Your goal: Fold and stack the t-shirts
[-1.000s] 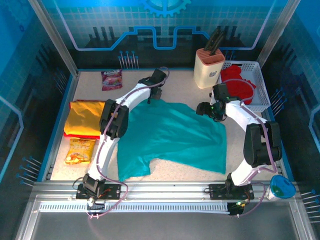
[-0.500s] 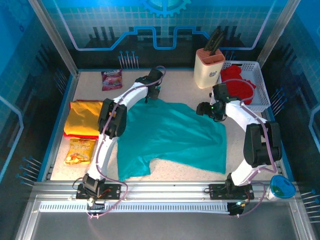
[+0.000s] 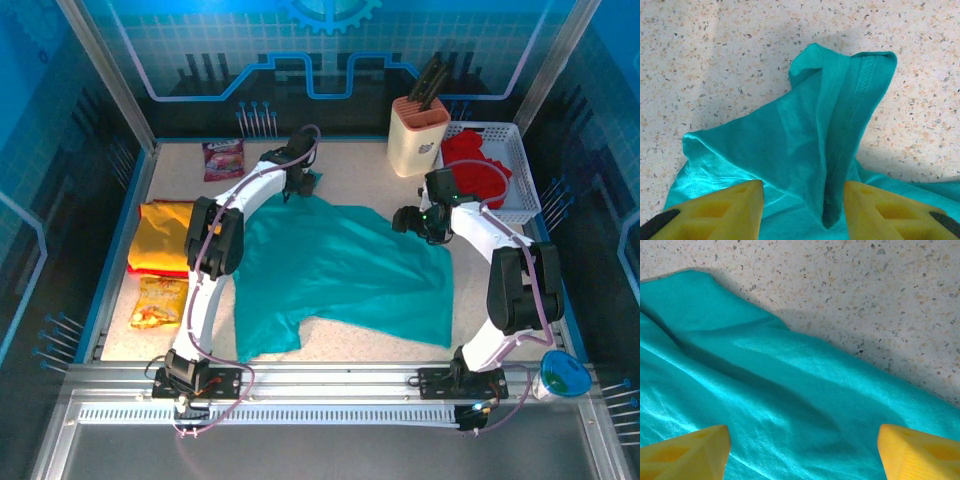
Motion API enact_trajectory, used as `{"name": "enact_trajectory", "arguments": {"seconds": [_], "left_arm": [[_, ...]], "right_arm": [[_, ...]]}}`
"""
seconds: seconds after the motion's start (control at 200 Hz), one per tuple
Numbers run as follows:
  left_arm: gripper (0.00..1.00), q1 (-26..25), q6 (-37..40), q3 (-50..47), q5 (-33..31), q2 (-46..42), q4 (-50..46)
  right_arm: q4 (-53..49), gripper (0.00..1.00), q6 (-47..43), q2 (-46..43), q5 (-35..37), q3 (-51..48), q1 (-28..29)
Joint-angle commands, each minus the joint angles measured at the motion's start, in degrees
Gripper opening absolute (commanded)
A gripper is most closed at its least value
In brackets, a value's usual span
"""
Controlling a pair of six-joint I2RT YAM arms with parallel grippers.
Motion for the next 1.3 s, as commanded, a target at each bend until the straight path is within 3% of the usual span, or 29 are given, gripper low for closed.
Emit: {"name": "enact_trajectory", "arguments": {"seconds": [0.0, 0.195, 0.535, 0.79, 1.016, 1.171, 1.211, 1.261, 1.296], "left_arm": [[0.46, 0.5, -1.3, -0.9, 2.2, -1.7, -0.1], [0.45, 0.3, -2.0, -2.6, 3.7, -2.1, 1.0], [0.18, 2.2, -1.5, 0.3, 2.1, -0.5, -0.7], [0.13, 4.4, 4.1, 7.0, -1.2, 1.3, -3.8], [0.13, 4.6, 7.0, 22.7, -6.1, 10.1, -5.5], [0.17, 5.3, 5.9, 33.1, -14.4, 16.6, -6.3], [0.22, 5.7, 4.5, 33.3, -15.7, 16.8, -6.4], [0.37, 6.5, 2.0, 33.3, -15.3, 16.6, -7.8], [0.41, 6.8, 0.4, 33.2, -15.0, 16.2, -9.3]], "right_arm": [[0.3, 0.78, -0.2, -0.9, -1.2, -0.9, 0.9], [0.5, 0.78, -0.1, -0.6, -1.3, -1.0, 0.9], [0.4, 0.78, -0.5, -0.3, -0.9, -0.7, 0.9], [0.7, 0.78, -0.2, 0.4, -1.5, -0.8, 0.8], [-0.1, 0.78, -0.7, 0.4, -1.3, -0.8, 0.9], [-1.2, 0.78, -0.3, 0.4, 0.2, -0.8, 0.8], [-1.8, 0.78, 0.2, 0.4, 1.4, -0.6, 0.9], [-2.0, 0.78, 0.4, 0.7, 2.7, -0.4, 0.8], [-2.4, 0.78, 0.6, 1.3, 3.4, 0.1, 0.8]]}}
